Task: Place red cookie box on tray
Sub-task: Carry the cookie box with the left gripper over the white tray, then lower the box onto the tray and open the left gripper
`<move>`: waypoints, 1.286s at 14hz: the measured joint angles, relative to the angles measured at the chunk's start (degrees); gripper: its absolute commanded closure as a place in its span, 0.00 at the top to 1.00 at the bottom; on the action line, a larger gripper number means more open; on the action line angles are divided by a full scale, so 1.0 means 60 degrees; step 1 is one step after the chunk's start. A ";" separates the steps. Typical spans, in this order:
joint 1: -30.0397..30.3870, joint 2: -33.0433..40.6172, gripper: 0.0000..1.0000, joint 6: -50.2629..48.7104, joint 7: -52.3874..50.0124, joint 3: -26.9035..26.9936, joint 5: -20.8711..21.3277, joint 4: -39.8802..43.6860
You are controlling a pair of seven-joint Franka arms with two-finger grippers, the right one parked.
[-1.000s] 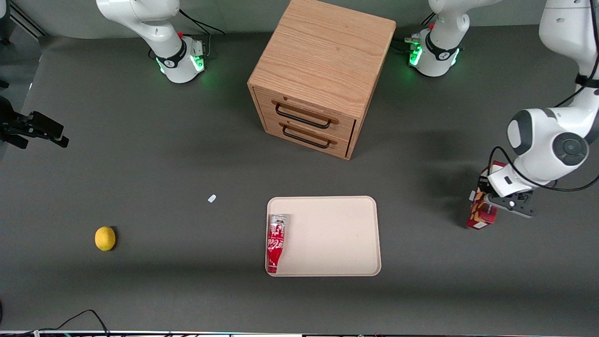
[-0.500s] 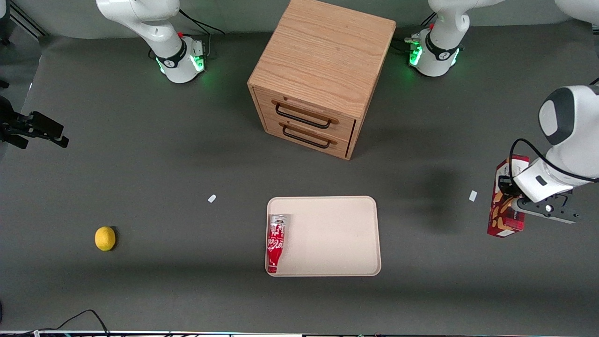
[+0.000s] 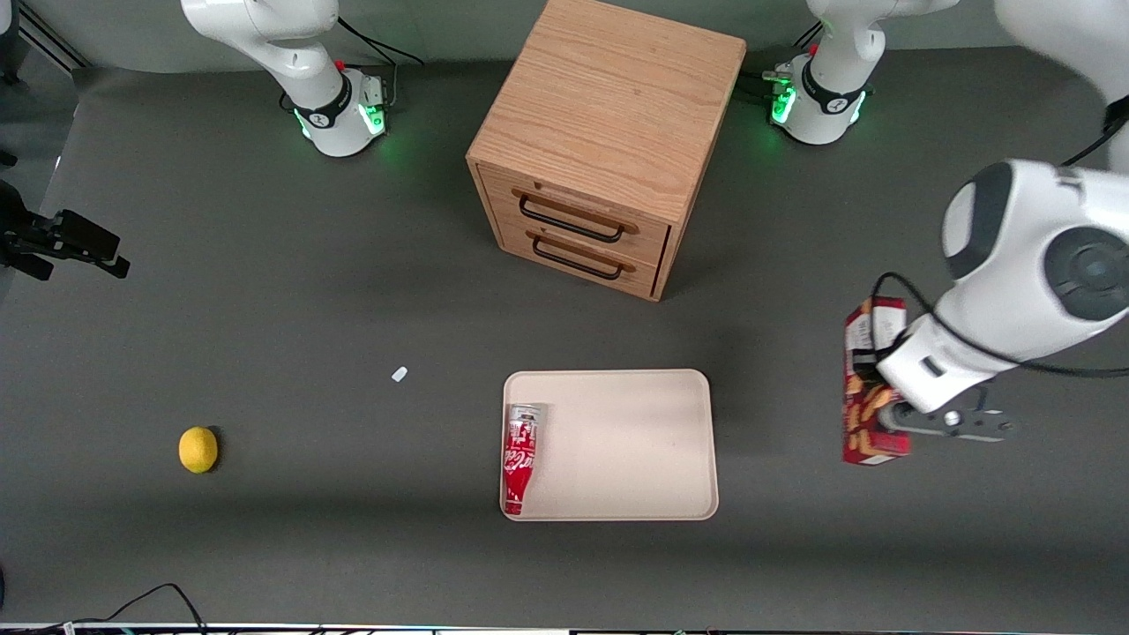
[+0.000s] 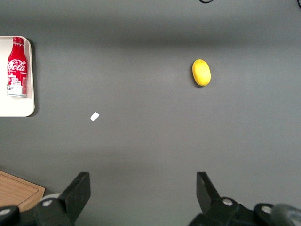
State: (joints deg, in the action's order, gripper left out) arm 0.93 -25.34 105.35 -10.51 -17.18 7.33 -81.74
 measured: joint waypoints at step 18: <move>-0.1927 -0.3891 0.00 0.3455 -0.3599 0.0008 0.0565 0.0993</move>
State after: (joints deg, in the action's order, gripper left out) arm -10.63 -48.69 126.08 -32.11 -17.13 10.72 -75.79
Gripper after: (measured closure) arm 0.859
